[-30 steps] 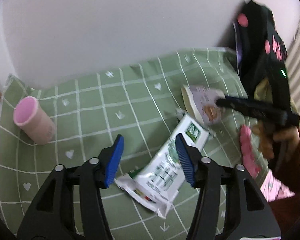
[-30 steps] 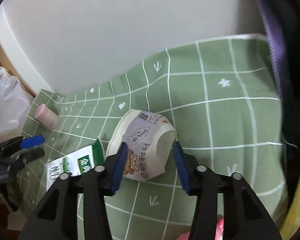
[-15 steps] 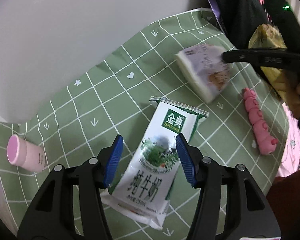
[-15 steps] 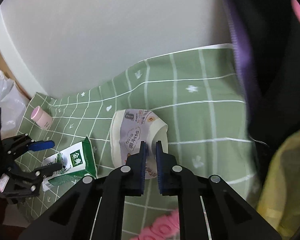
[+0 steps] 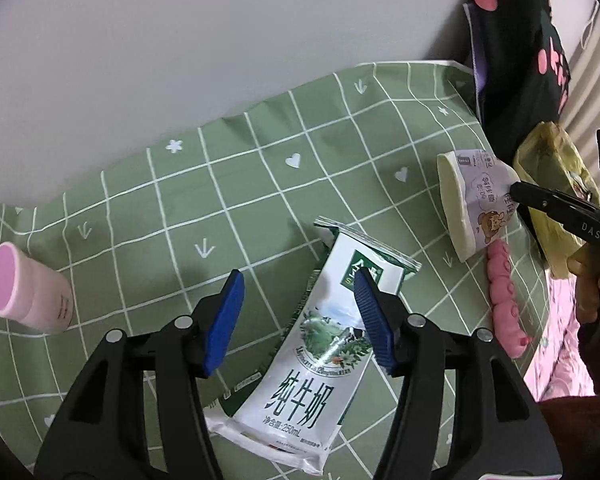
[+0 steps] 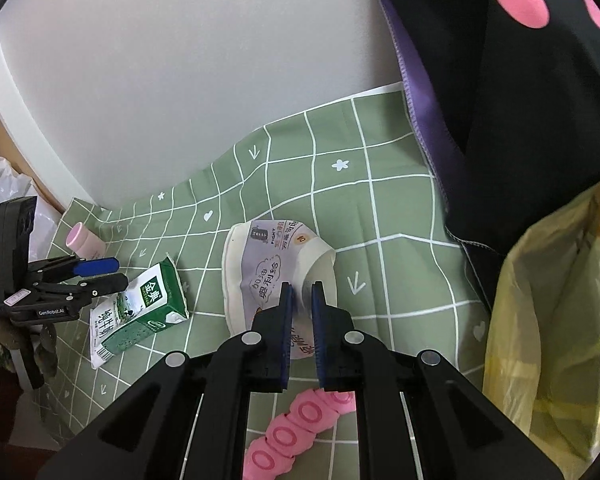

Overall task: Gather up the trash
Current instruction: 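Grasp the white snack cup with the right gripper while the left gripper grasps the milk carton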

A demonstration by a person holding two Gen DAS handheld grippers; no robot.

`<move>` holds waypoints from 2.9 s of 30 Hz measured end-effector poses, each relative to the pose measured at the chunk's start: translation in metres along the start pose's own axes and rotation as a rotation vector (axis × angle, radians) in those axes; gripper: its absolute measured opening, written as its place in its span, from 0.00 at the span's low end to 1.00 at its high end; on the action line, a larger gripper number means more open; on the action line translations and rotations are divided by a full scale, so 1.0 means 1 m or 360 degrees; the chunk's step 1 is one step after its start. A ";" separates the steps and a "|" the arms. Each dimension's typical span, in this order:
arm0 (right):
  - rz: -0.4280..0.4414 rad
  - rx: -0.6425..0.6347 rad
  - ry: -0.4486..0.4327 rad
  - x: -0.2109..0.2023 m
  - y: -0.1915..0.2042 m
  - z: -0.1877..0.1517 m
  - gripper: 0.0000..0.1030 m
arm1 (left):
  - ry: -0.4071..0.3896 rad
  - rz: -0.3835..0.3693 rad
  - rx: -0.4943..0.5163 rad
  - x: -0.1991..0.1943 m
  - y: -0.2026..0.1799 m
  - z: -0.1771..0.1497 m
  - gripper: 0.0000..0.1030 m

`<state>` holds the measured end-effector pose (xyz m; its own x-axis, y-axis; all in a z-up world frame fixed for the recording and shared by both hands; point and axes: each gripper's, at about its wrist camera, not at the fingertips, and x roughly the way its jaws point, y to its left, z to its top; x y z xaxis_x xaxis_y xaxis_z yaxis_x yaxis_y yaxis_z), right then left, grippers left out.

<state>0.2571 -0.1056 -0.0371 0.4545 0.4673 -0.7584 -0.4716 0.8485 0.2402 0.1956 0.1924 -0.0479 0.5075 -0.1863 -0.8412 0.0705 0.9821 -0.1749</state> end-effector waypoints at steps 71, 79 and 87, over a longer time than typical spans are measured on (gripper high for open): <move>0.0064 0.0028 0.0189 0.040 0.005 -0.027 0.45 | -0.0116 -0.0025 -0.0207 -0.006 -0.016 0.014 0.49; 0.0110 0.0001 0.0221 0.044 0.011 -0.023 0.38 | -0.0087 -0.0036 -0.0228 -0.005 -0.013 0.010 0.49; 0.0040 -0.0083 0.0115 0.020 0.024 -0.013 0.16 | -0.0137 -0.0044 -0.0172 -0.016 -0.023 0.015 0.49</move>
<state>0.2450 -0.0797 -0.0544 0.3872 0.4675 -0.7947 -0.5218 0.8217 0.2292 0.1985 0.1728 -0.0222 0.5787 -0.2056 -0.7892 -0.0052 0.9667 -0.2557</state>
